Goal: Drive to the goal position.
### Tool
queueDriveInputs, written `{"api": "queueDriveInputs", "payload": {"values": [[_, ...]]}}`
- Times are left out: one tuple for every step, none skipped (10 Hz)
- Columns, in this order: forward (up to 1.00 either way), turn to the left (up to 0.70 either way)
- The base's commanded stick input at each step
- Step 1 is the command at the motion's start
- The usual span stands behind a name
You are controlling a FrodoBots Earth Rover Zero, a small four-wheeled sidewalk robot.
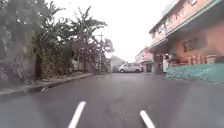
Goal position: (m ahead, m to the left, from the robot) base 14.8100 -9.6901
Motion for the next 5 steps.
{"api": "queueDriveInputs", "payload": {"values": [[0.70, 0.00], [0.70, 0.00], [0.70, 0.00], [0.70, 0.00], [0.70, 0.00]]}}
